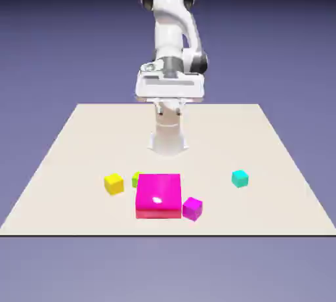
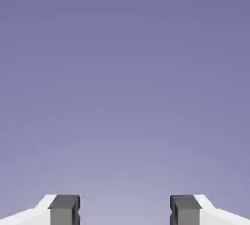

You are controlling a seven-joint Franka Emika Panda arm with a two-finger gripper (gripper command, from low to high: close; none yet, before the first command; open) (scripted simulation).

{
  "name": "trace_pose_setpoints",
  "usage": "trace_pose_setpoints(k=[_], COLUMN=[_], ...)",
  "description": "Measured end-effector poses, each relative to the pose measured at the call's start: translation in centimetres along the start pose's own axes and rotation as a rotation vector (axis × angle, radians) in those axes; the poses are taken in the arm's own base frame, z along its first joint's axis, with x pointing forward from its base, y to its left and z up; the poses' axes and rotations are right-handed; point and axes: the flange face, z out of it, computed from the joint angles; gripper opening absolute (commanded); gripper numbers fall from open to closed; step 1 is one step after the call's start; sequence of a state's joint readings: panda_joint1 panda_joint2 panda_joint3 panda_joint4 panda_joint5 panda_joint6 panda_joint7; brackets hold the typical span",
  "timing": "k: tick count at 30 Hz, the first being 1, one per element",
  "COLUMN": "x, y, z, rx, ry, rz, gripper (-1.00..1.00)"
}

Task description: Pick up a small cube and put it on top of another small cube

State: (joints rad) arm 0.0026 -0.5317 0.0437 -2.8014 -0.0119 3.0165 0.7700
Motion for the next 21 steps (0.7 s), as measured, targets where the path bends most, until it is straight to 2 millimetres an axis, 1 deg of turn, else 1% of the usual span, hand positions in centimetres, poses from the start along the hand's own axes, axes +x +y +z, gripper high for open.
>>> trace_pose_setpoints(k=[3, 6, 11, 14, 15, 17, 18, 21], x=[-3.7, -7.9, -15.7, -20.6, -22.8, -25.5, -27.6, -32.2], y=[-1.5, -2.6, -3.5, -3.8, -4.1, -3.8, -4.0, -4.0], z=[3.4, 6.5, 10.5, 12.1, 12.3, 13.0, 13.0, 12.9], rx=[-0.081, -0.16, -0.285, -0.353, -0.37, -0.416, -0.432, -0.486], ry=[-0.096, -0.192, -0.35, -0.443, -0.477, -0.532, -0.564, -0.649], rz=[-0.044, -0.086, -0.152, -0.191, -0.216, -0.226, -0.248, -0.279], gripper=[0.0, 0.0, 0.0, 0.0, 0.0, 0.0, 0.0, 0.0])
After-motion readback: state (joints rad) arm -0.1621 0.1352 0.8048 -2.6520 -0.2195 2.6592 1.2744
